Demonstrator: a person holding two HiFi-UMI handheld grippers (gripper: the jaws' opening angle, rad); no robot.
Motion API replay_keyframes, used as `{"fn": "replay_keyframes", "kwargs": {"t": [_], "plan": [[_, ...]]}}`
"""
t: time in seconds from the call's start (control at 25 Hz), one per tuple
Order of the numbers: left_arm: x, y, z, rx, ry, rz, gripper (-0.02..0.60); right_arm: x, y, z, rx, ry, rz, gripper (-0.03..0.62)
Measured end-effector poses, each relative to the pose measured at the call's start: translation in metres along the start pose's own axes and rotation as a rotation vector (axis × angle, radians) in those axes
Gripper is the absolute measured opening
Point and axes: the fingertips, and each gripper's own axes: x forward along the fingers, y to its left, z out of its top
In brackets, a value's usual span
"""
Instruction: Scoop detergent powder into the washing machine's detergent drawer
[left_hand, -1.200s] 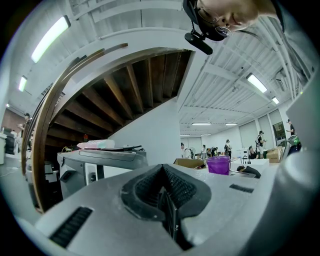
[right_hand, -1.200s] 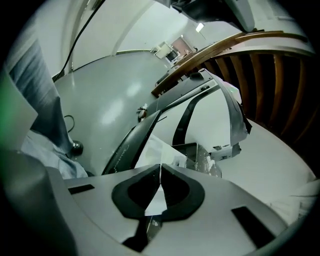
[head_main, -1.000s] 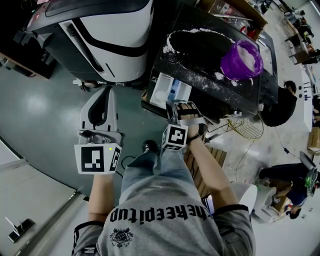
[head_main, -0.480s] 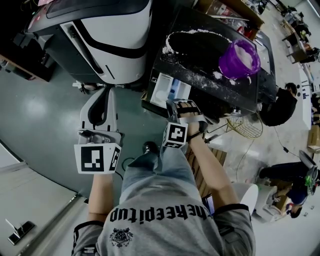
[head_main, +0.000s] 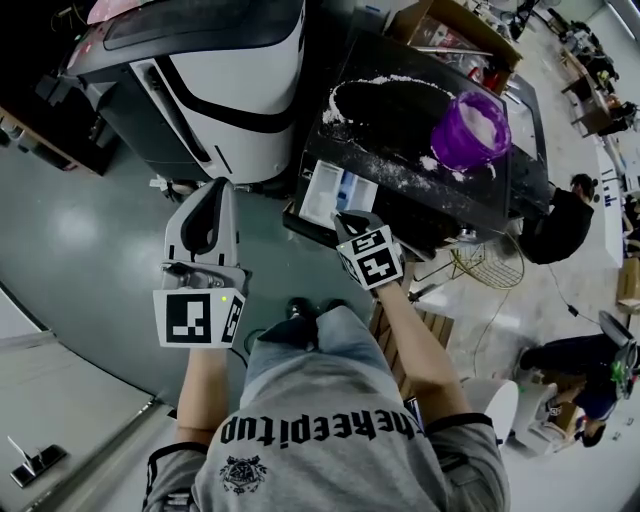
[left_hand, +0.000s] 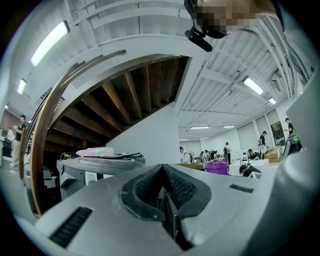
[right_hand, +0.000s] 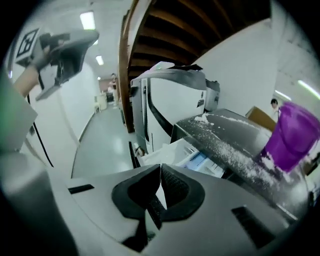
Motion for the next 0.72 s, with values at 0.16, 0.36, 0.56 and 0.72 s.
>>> {"fn": "replay_keyframes", "kwargs": {"t": [0.16, 0.36, 0.56, 0.72], "plan": [[0.006, -0.009, 0.010, -0.002, -0.016, -0.010, 0.003, -0.018, -0.007, 0.011, 0.187, -0.094, 0.041, 0.006], [0.016, -0.027, 0.022, -0.012, -0.033, -0.032, 0.003, -0.048, -0.021, 0.031, 0.302, -0.222, 0.047, 0.006], [0.023, -0.042, 0.033, -0.019, -0.048, -0.044, 0.003, -0.084, -0.035, 0.054, 0.325, -0.346, 0.021, 0.006], [0.028, -0.053, 0.045, -0.019, -0.065, -0.047, 0.003, -0.115, -0.047, 0.075, 0.306, -0.441, -0.010, 0.006]]}}
